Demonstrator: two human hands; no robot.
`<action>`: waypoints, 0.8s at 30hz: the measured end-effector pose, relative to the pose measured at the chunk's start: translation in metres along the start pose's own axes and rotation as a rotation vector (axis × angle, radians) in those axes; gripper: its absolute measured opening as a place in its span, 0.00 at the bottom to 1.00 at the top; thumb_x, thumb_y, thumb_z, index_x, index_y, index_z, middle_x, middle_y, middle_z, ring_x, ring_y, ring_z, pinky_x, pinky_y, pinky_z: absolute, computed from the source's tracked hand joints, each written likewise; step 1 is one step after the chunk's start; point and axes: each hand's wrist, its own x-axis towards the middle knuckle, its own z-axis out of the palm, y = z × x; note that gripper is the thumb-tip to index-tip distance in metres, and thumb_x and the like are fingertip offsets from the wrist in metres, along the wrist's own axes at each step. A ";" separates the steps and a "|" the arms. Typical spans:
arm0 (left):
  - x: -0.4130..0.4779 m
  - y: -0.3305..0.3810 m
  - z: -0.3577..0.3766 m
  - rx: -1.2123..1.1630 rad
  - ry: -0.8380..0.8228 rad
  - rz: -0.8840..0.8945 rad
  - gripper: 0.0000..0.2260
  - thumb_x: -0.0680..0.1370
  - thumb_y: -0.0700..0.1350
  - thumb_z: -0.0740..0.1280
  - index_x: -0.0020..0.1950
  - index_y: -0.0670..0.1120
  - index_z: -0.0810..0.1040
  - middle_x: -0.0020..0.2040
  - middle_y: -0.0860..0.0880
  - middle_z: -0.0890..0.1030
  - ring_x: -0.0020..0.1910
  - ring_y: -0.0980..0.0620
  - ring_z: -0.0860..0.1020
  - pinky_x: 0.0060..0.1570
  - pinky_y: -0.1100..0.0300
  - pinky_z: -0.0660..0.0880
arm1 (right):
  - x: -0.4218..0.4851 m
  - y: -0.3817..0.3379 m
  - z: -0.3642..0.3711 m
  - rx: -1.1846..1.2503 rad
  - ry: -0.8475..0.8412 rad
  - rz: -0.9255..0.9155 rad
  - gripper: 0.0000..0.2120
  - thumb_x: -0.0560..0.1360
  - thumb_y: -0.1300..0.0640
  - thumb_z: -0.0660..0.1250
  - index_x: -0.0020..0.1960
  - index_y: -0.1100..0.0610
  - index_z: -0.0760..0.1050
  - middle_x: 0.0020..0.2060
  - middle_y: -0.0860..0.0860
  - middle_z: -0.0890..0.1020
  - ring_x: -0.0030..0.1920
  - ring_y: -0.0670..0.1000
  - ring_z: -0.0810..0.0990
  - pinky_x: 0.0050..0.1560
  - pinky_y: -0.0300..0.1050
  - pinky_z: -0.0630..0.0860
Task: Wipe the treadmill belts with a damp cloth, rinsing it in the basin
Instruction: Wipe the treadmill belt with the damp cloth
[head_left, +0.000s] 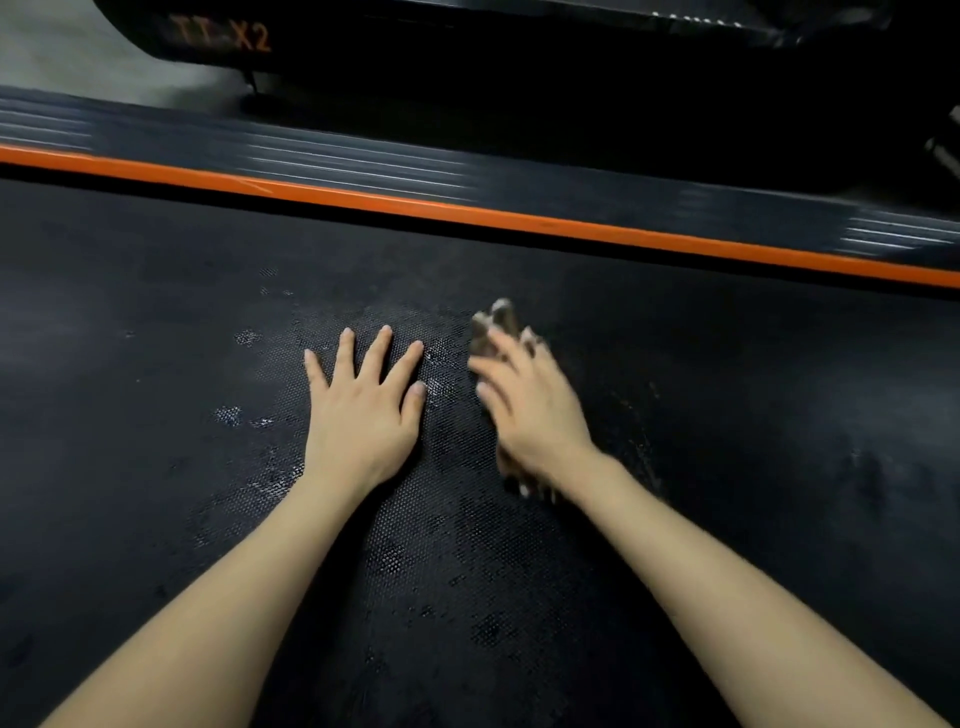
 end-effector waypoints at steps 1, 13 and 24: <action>0.000 0.000 0.000 -0.008 0.005 0.002 0.30 0.76 0.61 0.39 0.75 0.57 0.61 0.77 0.48 0.60 0.76 0.39 0.52 0.71 0.35 0.45 | -0.020 -0.003 -0.003 0.030 -0.034 -0.072 0.21 0.76 0.48 0.52 0.60 0.55 0.78 0.69 0.53 0.70 0.67 0.66 0.68 0.71 0.58 0.61; -0.001 0.003 0.001 -0.030 0.007 -0.010 0.29 0.77 0.60 0.40 0.74 0.56 0.63 0.76 0.49 0.62 0.76 0.40 0.54 0.72 0.36 0.46 | 0.061 0.048 -0.001 -0.036 0.202 0.254 0.18 0.77 0.54 0.58 0.62 0.59 0.76 0.67 0.57 0.72 0.62 0.65 0.71 0.68 0.56 0.64; -0.001 0.000 0.002 -0.012 -0.002 -0.012 0.28 0.77 0.60 0.41 0.74 0.56 0.64 0.75 0.49 0.63 0.75 0.40 0.56 0.71 0.36 0.48 | 0.095 0.086 -0.016 -0.083 0.194 0.437 0.17 0.80 0.54 0.57 0.68 0.53 0.69 0.72 0.50 0.64 0.70 0.57 0.63 0.67 0.49 0.63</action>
